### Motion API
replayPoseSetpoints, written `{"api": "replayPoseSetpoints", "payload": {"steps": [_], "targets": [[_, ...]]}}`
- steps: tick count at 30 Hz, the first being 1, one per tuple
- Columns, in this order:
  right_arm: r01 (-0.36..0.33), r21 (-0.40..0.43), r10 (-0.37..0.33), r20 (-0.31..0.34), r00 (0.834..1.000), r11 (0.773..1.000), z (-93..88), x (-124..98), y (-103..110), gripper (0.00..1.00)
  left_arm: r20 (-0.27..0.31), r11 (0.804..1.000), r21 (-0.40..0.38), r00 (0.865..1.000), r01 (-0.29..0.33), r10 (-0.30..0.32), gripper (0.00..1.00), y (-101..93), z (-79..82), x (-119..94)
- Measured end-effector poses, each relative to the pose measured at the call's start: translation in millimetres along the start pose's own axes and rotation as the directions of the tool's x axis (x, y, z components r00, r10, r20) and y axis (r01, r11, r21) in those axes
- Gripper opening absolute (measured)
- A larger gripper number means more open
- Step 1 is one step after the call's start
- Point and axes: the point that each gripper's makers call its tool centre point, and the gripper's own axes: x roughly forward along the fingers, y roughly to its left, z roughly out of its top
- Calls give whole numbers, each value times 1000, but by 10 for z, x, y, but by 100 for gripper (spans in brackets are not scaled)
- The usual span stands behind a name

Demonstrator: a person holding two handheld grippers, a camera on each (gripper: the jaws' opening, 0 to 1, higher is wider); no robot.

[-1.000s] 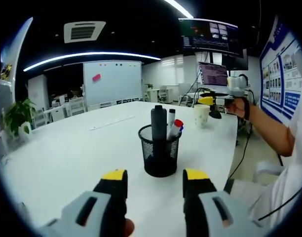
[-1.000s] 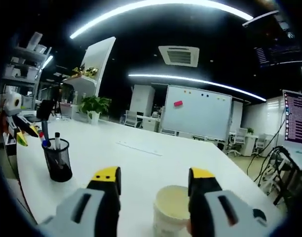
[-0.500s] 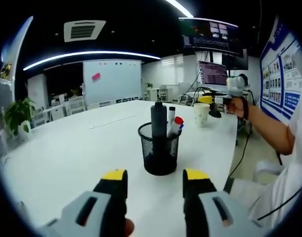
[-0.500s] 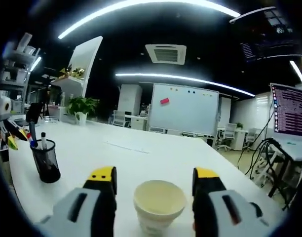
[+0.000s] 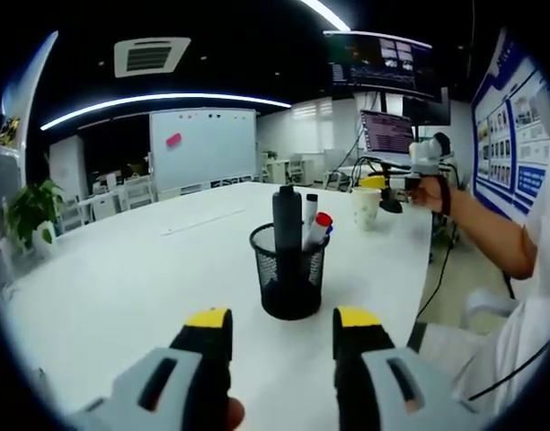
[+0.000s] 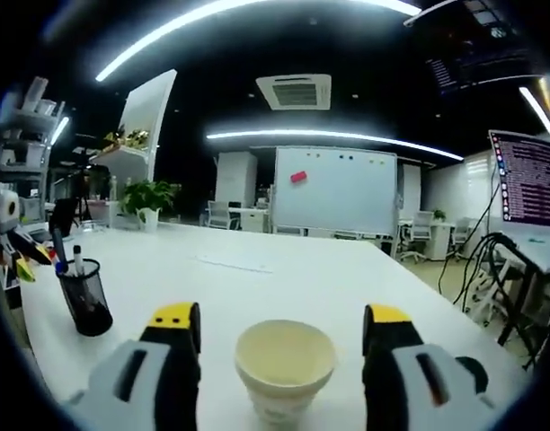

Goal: Place the scattered laser pointers and whiteboard markers into the pen holder and stack the scattered paper cups together

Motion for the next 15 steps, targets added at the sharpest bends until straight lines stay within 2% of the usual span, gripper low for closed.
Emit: {"api": "replayPoseSetpoints", "payload": {"steps": [10,15], "targets": [[-4,-7,4,-23,1000,1000,-75,20,-18,83,-2,1000,4,1000,3,-3,45,-5,-5,23],[3,1,-3,-15,1000,1000,-65,17,-47,84,0,1000,5,1000,5,-5,45,-15,9,36]]}}
